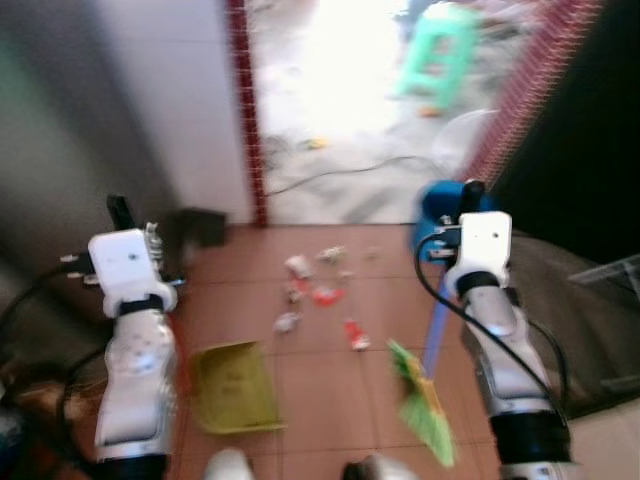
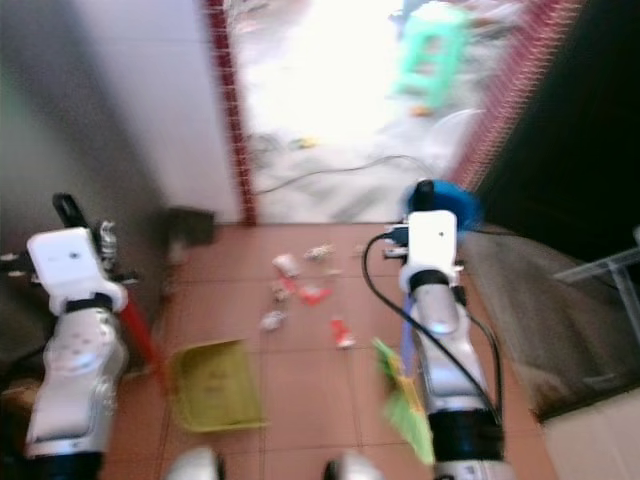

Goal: Sweep floor

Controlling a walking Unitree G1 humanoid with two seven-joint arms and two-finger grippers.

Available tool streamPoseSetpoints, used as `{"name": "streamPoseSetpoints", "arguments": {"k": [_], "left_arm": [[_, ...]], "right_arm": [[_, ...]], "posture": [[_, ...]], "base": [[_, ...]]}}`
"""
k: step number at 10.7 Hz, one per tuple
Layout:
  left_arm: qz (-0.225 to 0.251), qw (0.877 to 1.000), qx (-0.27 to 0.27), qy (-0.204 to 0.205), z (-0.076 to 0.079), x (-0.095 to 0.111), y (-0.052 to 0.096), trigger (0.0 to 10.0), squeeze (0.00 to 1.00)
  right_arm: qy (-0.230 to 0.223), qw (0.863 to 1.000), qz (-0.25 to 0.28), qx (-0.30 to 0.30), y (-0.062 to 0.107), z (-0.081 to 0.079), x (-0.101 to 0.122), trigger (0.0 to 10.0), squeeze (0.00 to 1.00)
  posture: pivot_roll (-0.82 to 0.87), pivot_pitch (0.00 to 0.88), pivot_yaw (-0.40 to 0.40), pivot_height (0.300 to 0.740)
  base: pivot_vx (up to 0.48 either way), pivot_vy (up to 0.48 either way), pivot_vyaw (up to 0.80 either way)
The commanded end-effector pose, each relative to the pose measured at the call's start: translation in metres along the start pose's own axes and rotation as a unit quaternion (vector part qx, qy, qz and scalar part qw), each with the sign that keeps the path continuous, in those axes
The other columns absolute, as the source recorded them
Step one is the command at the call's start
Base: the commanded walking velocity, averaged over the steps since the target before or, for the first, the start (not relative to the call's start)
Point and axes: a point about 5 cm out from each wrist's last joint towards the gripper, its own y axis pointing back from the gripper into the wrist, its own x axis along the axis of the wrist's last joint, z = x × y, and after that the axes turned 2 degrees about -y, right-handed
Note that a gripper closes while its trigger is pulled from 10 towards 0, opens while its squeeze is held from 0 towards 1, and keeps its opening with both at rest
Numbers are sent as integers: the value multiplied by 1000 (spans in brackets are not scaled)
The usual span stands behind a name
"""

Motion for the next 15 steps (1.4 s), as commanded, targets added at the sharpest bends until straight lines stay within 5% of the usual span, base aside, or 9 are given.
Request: {"name": "streamPoseSetpoints", "arguments": {"k": [1, 4, 8, 15], "left_arm": [[25, 1000, 2, 1, 0, 12, -2, 10000, 0], [26, 1000, 0, 8, 2, 14, -3, 10000, 0], [38, 998, -39, 23, 9, 18, 0, 10000, 0], [55, 996, -62, 14, 13, 21, 0, 10000, 0]], "right_arm": [[2, 1000, 25, 4, -4, -3, 12, 10000, 0], [16, 999, 35, -1, -4, -3, 15, 10000, 0], [106, 989, 100, -24, -5, 0, 33, 10000, 0], [125, 985, 121, -21, -10, -6, 38, 10000, 0]], "posture": [[10, 72, -34, 740], [7, 72, -36, 740], [10, 71, -41, 740], [20, 57, -52, 740]], "base": [[0, 0, 800], [0, 0, 781], [0, 0, 0], [402, 0, 0]]}}
